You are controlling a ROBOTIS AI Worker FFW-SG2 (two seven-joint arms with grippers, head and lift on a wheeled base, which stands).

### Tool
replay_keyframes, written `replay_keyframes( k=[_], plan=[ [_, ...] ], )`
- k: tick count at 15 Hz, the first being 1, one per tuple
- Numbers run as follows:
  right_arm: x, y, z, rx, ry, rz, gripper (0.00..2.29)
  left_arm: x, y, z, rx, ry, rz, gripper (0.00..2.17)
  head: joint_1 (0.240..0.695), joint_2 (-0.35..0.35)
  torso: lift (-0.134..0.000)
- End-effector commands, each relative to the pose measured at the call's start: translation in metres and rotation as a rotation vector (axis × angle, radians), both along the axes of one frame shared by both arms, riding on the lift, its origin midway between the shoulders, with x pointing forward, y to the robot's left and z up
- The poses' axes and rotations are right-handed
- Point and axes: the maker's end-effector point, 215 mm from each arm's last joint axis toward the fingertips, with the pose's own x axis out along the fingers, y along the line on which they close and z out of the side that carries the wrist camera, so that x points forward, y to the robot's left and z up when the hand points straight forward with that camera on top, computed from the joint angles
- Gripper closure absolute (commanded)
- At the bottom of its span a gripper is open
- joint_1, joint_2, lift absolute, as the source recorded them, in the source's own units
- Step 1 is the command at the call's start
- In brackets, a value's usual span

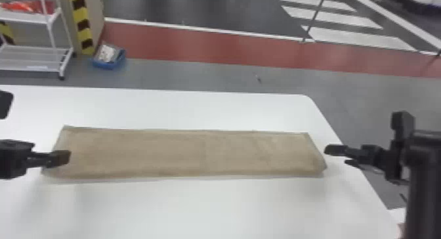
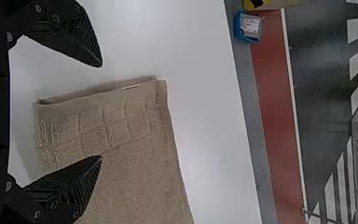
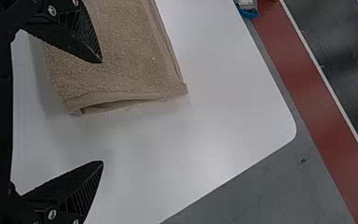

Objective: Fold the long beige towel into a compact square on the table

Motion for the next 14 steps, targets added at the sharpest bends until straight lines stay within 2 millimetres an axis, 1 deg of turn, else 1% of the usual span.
replay_keyframes(
  k=[1, 2, 4, 5, 7, 9, 12, 13, 14],
  plan=[
    [-0.002, -0.001, -0.002, 0.0, 0.004, -0.001, 0.12, -0.001, -0.009, -0.011, -0.016, 0.056, 0.03, 0.21, 0.695, -0.258, -0.124],
    [-0.003, -0.001, -0.002, 0.001, 0.003, -0.004, 0.12, 0.003, -0.012, -0.015, -0.016, 0.066, 0.029, 0.22, 0.695, -0.261, -0.124],
    [-0.003, -0.003, -0.002, 0.0, 0.002, -0.006, 0.12, 0.006, -0.01, -0.03, -0.016, 0.105, 0.041, 0.26, 0.695, -0.27, -0.124],
    [-0.002, -0.005, -0.001, -0.007, -0.006, -0.003, 0.12, 0.007, -0.009, -0.035, -0.017, 0.116, 0.047, 0.26, 0.695, -0.271, -0.124],
    [-0.003, -0.006, -0.001, -0.007, -0.007, -0.006, 0.12, 0.011, -0.011, -0.035, -0.019, 0.113, 0.056, 0.26, 0.695, -0.271, -0.124],
    [-0.003, -0.007, -0.001, -0.01, -0.01, -0.005, 0.12, 0.017, -0.019, -0.032, -0.016, 0.108, 0.049, 0.26, 0.695, -0.271, -0.124],
    [-0.004, -0.009, -0.002, -0.015, -0.01, -0.006, 0.12, 0.021, -0.022, -0.039, -0.007, 0.127, 0.05, 0.27, 0.695, -0.28, -0.124],
    [-0.005, -0.011, -0.002, -0.016, -0.009, -0.008, 0.12, 0.022, -0.023, -0.04, -0.006, 0.13, 0.051, 0.34, 0.695, -0.282, -0.124],
    [-0.007, -0.012, -0.003, -0.018, -0.007, -0.009, 0.12, 0.022, -0.024, -0.041, -0.004, 0.133, 0.05, 0.46, 0.695, -0.283, -0.124]
  ],
)
